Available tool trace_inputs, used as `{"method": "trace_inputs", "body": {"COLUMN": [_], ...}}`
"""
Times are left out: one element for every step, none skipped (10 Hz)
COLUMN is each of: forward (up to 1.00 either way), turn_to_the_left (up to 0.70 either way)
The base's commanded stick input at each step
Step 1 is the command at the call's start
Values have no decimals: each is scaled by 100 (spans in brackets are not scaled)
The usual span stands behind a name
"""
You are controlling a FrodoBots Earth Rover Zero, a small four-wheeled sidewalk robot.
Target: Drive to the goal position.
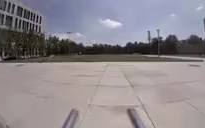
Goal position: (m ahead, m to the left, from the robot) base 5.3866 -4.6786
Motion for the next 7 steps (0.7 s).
{"method": "trace_inputs", "body": {"forward": [70, 70, 70, 70, 70, 70, 70], "turn_to_the_left": [0, 0, 0, 0, 0, 0, 0]}}
